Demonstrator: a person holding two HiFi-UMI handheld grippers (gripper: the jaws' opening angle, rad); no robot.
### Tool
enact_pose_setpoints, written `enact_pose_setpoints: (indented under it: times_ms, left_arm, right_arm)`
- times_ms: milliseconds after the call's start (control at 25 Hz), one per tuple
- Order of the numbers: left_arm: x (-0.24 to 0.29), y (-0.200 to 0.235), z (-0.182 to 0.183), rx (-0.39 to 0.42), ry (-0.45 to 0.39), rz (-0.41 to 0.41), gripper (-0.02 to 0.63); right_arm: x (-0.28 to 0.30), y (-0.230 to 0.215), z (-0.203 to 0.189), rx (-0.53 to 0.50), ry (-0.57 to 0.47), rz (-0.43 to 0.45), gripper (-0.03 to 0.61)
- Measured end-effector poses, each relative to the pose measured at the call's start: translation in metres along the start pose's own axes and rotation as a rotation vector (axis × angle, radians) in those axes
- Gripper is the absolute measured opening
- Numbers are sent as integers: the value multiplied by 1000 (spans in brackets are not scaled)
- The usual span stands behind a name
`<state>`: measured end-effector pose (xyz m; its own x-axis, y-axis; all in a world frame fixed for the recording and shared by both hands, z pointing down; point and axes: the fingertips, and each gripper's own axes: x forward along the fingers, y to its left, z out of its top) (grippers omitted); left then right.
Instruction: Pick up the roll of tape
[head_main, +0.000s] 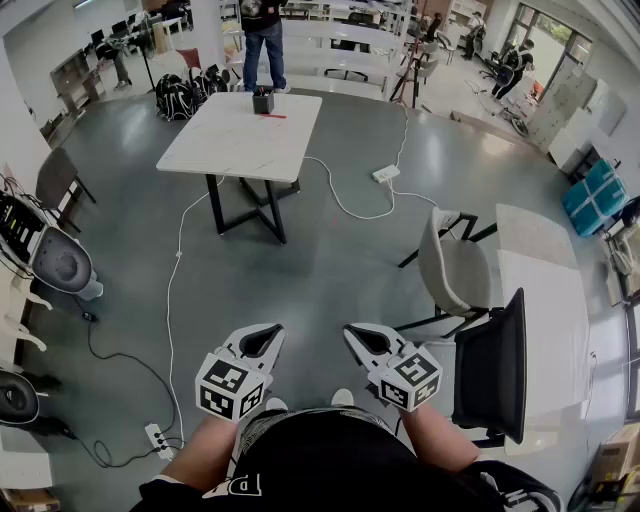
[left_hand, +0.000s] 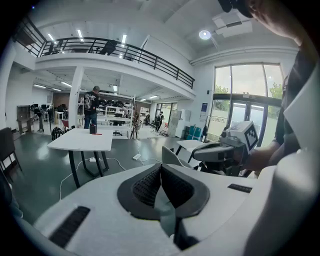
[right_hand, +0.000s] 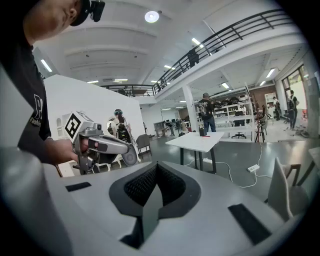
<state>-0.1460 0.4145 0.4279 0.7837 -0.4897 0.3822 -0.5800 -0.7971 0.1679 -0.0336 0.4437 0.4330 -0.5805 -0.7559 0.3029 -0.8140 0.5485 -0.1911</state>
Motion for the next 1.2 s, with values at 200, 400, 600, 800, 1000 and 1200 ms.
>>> enact_pose_setpoints:
  times_ms: [200, 400, 600, 800, 1000, 1200]
  left_arm:
    - [3, -10, 0, 2, 0, 8, 20]
    - [6, -16, -2, -3, -1, 21, 20]
    - [12, -26, -2, -5, -4, 30, 19]
    - [23, -34, 0, -13, -6, 45, 20]
    - [41, -49, 4, -9, -17, 46, 20]
    - [64, -67, 7, -6, -18, 48, 20]
  right_arm:
    - [-9, -5, -1, 0, -1, 10, 3]
    - [-15, -7, -1, -3, -8, 31, 3]
    - [-21, -7, -3, 12, -16, 66, 5]
    - [-30, -15, -2, 8, -30, 78, 5]
    - [-44, -31, -6, -4, -33, 86, 5]
    - [-64, -54, -11, -15, -34, 83, 5]
